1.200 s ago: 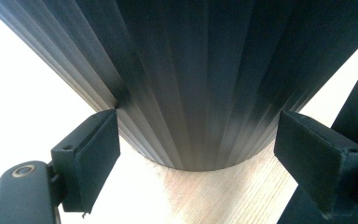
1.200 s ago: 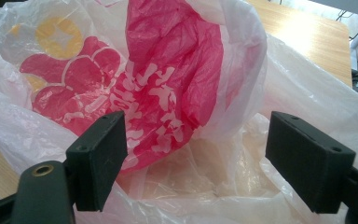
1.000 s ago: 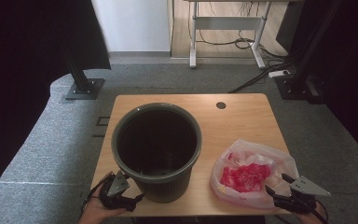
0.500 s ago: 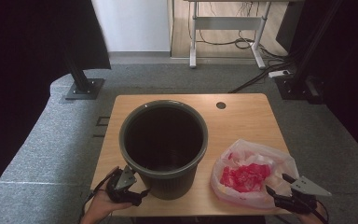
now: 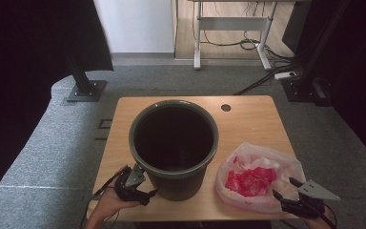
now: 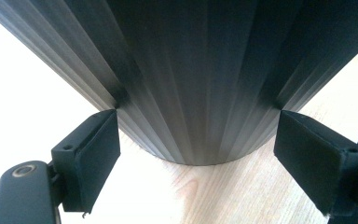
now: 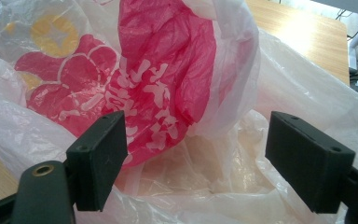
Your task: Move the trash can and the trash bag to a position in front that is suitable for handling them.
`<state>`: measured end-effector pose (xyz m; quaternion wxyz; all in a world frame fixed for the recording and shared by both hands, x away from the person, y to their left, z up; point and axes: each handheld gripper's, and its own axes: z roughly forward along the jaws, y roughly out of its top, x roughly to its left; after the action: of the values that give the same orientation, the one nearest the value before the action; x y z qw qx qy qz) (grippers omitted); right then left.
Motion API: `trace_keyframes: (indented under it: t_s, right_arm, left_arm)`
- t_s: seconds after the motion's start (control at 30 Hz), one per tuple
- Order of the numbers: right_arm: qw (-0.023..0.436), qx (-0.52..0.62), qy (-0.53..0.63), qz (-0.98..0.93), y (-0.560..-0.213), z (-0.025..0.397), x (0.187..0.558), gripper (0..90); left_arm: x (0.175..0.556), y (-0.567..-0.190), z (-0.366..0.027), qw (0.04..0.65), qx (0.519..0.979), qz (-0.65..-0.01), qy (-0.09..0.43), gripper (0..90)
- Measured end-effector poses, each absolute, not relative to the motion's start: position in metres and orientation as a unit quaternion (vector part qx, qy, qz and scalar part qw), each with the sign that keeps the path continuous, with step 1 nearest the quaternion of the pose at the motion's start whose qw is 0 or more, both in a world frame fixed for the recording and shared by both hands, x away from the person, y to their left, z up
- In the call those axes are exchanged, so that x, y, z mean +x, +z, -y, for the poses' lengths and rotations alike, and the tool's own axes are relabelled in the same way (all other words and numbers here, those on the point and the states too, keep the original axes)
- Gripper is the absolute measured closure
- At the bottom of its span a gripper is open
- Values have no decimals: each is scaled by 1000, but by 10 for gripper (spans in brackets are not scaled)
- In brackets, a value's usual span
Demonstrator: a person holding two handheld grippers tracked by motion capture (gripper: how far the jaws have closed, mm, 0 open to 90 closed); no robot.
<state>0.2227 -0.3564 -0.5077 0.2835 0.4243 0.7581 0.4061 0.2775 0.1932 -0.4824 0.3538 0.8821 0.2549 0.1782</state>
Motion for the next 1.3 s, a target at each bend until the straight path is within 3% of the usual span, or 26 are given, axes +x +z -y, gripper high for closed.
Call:
trace_keyframes:
  t_s: [1.3]
  right_arm:
    - [272,424,417,-757,-508,360,224,202]
  left_arm:
    - [321,-481,-154,361,893,-219,153,147]
